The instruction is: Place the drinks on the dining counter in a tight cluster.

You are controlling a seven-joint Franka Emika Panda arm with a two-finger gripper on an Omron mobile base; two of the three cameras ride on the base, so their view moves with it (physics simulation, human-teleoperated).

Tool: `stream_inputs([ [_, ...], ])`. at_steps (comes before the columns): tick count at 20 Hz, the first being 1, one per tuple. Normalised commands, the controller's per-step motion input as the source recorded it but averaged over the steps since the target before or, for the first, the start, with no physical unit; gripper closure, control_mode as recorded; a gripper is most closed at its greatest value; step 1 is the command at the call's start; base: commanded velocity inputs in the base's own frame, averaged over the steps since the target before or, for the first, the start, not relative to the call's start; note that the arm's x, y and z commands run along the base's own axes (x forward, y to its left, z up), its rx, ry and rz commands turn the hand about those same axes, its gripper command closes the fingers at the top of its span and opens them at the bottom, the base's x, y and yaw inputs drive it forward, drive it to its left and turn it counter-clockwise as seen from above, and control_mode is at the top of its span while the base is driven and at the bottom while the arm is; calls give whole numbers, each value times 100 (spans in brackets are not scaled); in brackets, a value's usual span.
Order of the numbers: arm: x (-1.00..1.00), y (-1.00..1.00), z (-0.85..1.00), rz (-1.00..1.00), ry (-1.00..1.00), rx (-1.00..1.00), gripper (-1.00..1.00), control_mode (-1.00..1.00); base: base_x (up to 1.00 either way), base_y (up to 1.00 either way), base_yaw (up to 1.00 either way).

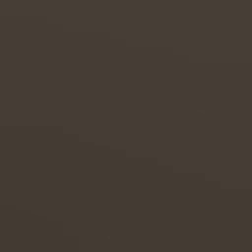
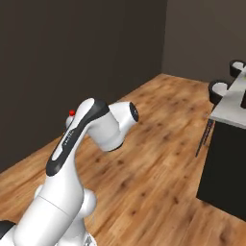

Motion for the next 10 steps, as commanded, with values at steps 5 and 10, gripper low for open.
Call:
stream_inputs([
  [5, 0, 0, 0, 0, 0, 0, 100, 100, 100, 83, -35],
  [10, 0, 0, 0, 0, 0, 0, 100, 100, 100, 53, -15],
])
